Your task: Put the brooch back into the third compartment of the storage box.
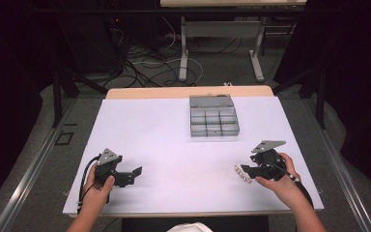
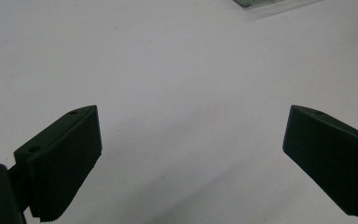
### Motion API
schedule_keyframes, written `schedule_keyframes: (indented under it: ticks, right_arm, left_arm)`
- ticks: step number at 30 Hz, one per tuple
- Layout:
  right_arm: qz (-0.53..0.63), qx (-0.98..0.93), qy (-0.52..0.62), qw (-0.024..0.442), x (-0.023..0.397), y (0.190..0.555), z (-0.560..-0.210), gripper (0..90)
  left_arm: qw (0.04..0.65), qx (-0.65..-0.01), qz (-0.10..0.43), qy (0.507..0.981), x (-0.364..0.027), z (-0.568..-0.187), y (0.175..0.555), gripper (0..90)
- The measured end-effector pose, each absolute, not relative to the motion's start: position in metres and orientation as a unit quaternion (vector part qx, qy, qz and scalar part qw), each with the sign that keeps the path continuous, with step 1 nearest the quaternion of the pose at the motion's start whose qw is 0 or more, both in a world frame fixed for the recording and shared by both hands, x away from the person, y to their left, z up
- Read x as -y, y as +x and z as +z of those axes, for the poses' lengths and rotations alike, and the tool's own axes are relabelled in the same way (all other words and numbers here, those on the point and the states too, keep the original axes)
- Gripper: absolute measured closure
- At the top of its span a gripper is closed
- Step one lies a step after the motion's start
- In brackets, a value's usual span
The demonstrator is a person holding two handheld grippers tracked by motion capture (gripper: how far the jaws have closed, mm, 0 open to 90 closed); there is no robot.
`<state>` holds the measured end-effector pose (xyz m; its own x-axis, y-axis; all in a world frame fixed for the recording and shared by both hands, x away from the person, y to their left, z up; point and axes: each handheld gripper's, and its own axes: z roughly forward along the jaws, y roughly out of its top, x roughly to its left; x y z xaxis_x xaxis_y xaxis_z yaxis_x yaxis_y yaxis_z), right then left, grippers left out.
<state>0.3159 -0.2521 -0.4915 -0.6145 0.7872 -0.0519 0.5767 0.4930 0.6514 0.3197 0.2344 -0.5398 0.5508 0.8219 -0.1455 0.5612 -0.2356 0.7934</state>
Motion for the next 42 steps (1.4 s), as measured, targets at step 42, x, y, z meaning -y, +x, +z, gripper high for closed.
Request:
schedule_keyframes:
  ticks: [42]
  right_arm:
    - [0.246,-0.809,0.530,0.060,0.234,0.338,-0.521,71.0]
  left_arm:
    - [0.426,-0.445,0.160,0.771,-0.235,-0.540,0.320,4.2]
